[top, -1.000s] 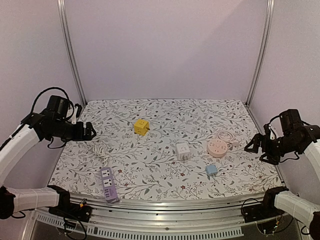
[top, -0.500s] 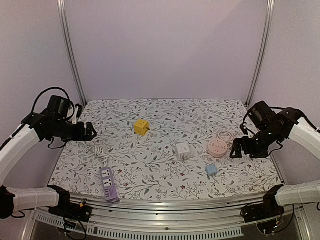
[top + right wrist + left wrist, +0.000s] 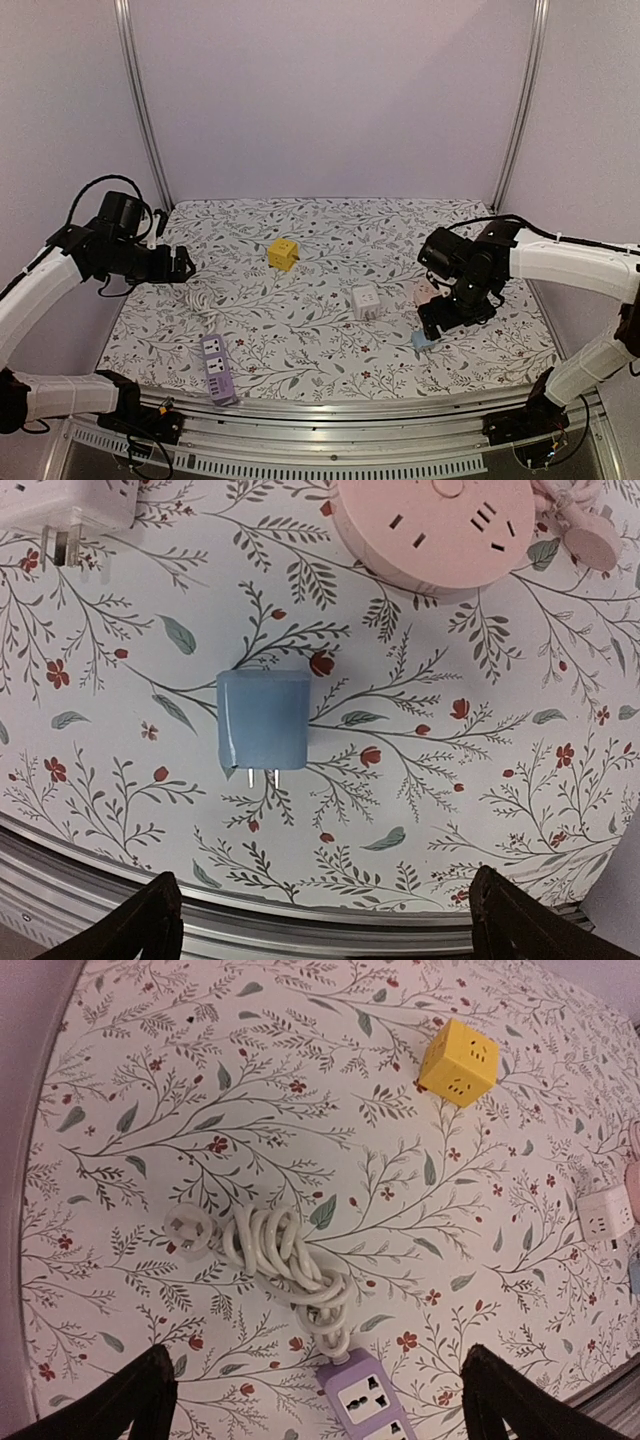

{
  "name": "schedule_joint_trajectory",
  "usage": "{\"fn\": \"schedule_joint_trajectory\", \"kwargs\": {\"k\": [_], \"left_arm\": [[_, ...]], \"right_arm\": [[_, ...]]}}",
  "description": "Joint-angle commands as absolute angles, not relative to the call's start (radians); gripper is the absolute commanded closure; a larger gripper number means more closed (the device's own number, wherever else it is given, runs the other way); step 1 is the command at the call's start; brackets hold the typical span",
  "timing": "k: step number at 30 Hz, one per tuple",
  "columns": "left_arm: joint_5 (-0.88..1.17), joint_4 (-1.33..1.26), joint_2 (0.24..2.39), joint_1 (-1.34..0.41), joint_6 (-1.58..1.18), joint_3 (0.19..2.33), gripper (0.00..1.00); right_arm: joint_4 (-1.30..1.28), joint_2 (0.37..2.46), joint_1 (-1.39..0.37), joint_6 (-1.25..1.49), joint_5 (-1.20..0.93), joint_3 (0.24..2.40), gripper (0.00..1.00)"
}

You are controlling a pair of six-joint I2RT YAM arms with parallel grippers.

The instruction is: Insert the plug

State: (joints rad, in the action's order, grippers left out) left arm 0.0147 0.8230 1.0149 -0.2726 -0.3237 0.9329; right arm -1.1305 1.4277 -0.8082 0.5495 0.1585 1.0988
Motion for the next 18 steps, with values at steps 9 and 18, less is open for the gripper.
{"fn": "schedule_joint_trajectory", "kwargs": {"k": [9,18], "left_arm": [[-0.031,0.813,1.001,-0.321,-0.326,0.920,0.00],[-0.054,0.816,0.999,-0.336,-0.332,0.920,0.00]], "right_arm": [[-0.767,1.469,-0.839,0.578,0.149,0.912,0.04],[-0.429,1.302,-0.848,0.578,0.210,0.652,0.09]]}}
